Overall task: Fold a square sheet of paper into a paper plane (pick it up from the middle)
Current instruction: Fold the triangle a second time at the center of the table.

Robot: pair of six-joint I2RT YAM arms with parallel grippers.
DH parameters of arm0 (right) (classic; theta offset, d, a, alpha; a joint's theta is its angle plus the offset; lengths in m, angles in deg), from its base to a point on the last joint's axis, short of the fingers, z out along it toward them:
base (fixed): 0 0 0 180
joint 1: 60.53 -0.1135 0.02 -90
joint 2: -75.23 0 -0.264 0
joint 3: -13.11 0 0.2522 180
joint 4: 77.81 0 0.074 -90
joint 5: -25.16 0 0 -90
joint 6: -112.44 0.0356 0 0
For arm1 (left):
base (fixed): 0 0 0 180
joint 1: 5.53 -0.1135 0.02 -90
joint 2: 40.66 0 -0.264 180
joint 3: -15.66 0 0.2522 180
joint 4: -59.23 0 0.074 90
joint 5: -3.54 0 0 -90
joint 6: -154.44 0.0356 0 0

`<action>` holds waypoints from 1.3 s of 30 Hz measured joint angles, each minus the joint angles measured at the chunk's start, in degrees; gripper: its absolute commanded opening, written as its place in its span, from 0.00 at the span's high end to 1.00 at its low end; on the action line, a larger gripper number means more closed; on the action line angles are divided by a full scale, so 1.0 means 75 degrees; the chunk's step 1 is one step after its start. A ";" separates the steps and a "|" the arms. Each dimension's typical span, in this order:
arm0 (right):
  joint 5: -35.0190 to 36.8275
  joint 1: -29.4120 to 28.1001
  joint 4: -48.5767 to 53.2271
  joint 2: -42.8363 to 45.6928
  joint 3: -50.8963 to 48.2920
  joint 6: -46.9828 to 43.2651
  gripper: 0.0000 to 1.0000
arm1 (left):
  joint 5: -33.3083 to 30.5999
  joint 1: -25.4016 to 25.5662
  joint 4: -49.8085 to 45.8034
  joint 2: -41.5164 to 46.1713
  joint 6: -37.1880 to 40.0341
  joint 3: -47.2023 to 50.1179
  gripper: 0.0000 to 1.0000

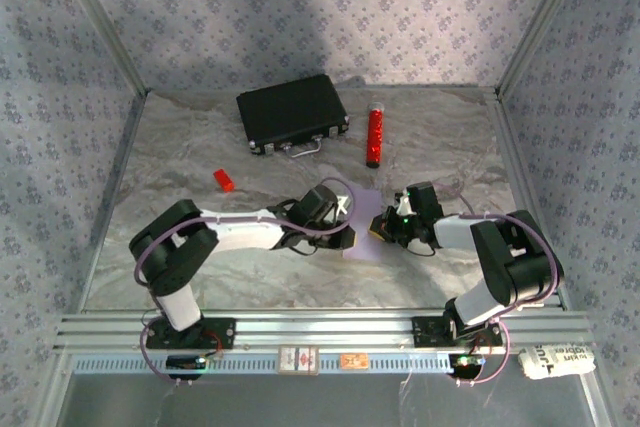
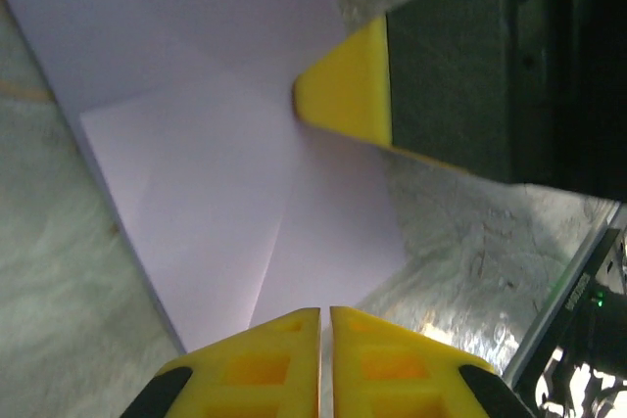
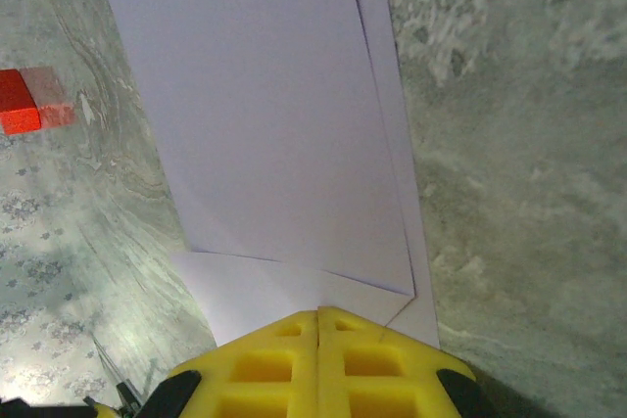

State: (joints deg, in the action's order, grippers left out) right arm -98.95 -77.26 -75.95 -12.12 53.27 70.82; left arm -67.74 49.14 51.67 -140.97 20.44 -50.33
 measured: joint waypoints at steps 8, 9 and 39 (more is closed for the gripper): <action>0.0006 0.0000 0.0140 0.0041 0.0047 -0.0032 0.98 | 0.0015 -0.0093 -0.0023 -0.0839 0.0003 -0.0233 0.92; 0.0015 0.0003 0.0201 0.0050 0.0073 -0.0052 0.97 | 0.0012 -0.0090 -0.0020 -0.0839 0.0003 -0.0230 0.92; 0.0256 -0.0490 0.0160 0.0122 0.0050 0.0149 0.97 | 0.0076 -0.0134 0.0903 -0.0752 -0.0224 0.0326 0.95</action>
State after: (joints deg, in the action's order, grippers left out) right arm -97.02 -80.93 -74.75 -11.20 53.64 71.93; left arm -67.17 48.13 58.45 -146.61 18.75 -47.88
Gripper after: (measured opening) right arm 0.052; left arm 0.055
